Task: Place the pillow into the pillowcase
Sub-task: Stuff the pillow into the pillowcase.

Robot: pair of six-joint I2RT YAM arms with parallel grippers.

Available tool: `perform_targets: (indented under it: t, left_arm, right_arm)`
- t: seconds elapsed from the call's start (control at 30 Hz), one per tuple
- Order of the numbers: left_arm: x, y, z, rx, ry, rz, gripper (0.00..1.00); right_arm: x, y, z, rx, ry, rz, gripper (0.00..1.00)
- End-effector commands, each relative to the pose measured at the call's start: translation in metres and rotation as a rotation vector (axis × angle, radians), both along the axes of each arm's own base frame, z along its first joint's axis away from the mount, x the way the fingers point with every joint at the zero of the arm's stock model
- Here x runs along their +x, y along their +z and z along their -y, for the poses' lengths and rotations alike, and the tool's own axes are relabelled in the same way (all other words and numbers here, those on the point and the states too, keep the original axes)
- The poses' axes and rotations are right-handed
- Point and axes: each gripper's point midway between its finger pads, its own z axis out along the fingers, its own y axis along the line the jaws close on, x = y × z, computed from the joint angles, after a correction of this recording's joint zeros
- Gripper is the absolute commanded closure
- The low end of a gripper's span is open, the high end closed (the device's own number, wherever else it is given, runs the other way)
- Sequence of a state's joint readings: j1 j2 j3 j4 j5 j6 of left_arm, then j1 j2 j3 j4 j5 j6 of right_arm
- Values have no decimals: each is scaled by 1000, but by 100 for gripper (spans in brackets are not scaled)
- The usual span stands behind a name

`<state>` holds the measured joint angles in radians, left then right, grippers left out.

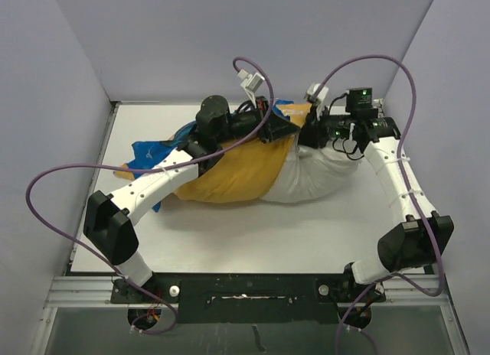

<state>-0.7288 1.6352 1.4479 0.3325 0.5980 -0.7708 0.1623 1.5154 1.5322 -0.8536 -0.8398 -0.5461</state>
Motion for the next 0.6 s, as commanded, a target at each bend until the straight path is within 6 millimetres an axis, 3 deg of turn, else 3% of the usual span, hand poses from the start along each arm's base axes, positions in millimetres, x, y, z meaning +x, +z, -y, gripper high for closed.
perform_targets:
  t: [0.0, 0.03, 0.1, 0.13, 0.2, 0.27, 0.33, 0.4, 0.47, 0.53, 0.57]
  left_arm:
    - [-72, 132, 13, -281, -192, 243, 100]
    - [-68, 132, 14, -289, -189, 242, 100]
    - [-56, 120, 14, -278, -169, 220, 100]
    - [-48, 110, 13, -275, -153, 200, 100]
    - [-24, 66, 12, -229, -113, 114, 100]
    - [1, 21, 8, -178, -72, 33, 100]
    - [22, -25, 6, -133, -41, -53, 100]
    - [40, -70, 5, -85, -14, -138, 100]
    - [48, -93, 5, -65, -2, -177, 100]
    - [52, -96, 4, -63, 3, -180, 100]
    - [52, -93, 4, -58, 4, -172, 100]
  right_arm:
    - [-36, 209, -61, 585, 212, 229, 100]
    - [-39, 217, -61, 638, 208, 205, 100]
    - [-27, 188, -56, 689, 128, 139, 100]
    - [-19, 162, -52, 683, 68, 103, 100]
    - [-10, 94, -48, 620, -33, 26, 100]
    - [-20, 33, -49, 534, -42, 5, 100]
    - [-40, -4, -53, 476, 1, -21, 100]
    - [-56, -18, -54, 429, 50, -19, 100]
    - [-71, -13, -54, 404, 128, 6, 95]
    - [-81, 3, -52, 366, 199, 70, 82]
    - [-85, 11, -50, 332, 232, 109, 70]
